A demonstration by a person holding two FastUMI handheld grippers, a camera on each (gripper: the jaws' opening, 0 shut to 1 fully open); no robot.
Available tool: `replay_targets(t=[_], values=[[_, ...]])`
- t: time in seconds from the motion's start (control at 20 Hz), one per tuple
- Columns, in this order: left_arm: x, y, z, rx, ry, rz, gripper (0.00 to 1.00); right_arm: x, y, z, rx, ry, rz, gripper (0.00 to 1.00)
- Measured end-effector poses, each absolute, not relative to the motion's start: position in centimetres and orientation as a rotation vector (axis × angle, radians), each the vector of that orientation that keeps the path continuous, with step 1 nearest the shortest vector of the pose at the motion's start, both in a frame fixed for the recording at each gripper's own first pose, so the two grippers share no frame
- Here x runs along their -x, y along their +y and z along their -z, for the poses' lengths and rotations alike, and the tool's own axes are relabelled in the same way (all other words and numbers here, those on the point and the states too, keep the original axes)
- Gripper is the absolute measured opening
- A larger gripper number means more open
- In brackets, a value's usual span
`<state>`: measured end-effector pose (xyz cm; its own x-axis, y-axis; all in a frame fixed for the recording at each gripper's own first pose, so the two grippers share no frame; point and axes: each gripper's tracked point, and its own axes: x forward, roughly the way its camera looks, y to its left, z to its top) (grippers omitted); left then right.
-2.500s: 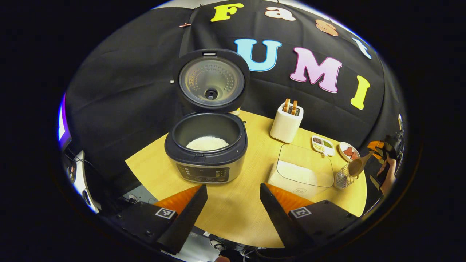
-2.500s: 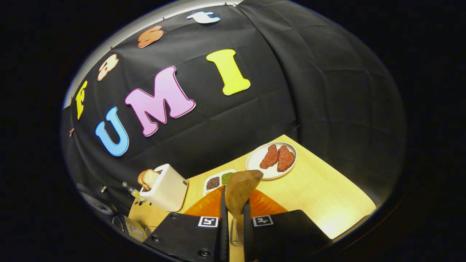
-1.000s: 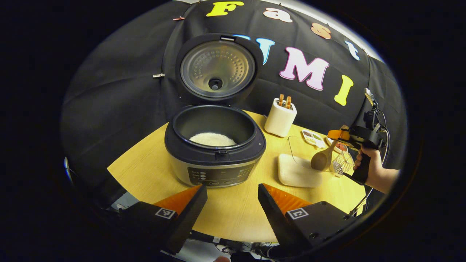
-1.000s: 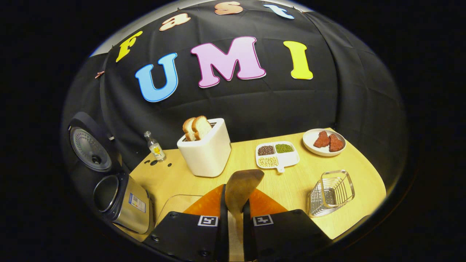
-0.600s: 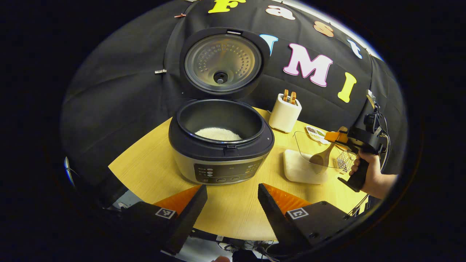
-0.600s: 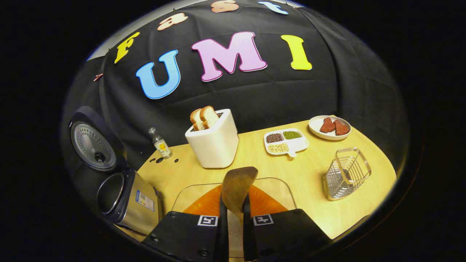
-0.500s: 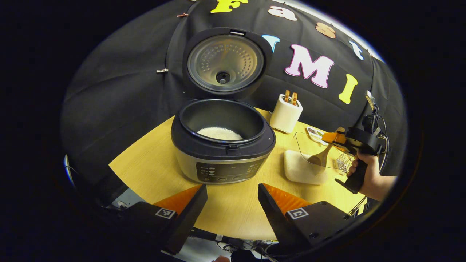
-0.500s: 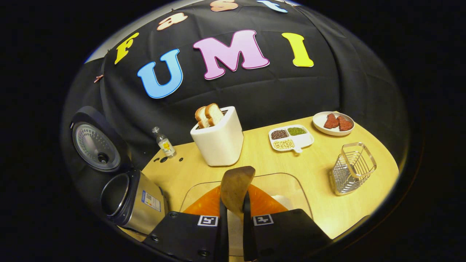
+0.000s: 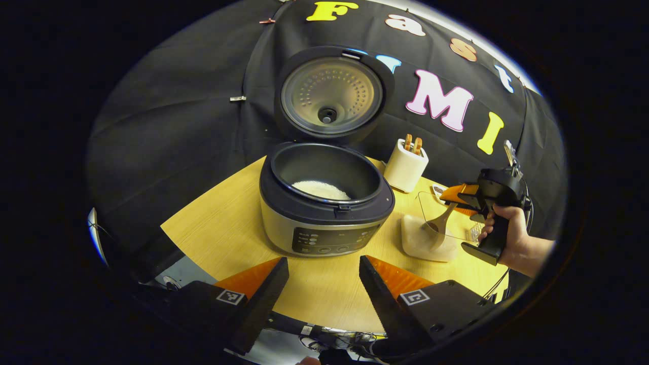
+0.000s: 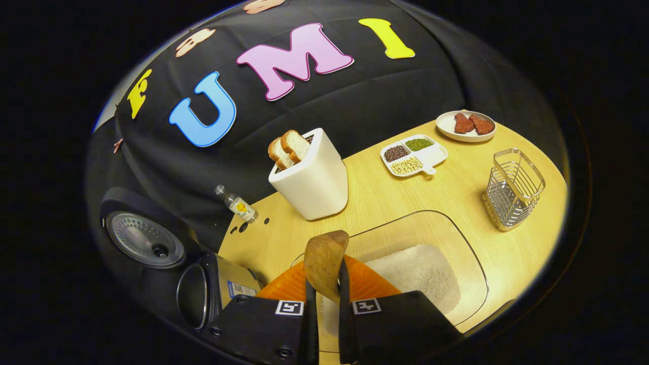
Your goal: Close the left gripper, press the button to open the rice cooker; take a wooden spoon from the chopstick holder with the right hand, scoop a spoonful of rice and pour it into the rice cooker, then put the wooden spoon back into the chopstick holder.
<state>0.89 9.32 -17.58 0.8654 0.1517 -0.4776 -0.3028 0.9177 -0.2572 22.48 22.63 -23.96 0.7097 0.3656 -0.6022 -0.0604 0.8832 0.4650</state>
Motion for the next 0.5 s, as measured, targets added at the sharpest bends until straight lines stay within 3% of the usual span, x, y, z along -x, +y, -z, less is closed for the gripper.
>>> replay_targets(t=[0.5], values=[[0.3,9.7,15.9,0.331,0.422,-0.273,0.95,-22.2,17.9,20.8,-0.542,0.742,-0.178,0.2]])
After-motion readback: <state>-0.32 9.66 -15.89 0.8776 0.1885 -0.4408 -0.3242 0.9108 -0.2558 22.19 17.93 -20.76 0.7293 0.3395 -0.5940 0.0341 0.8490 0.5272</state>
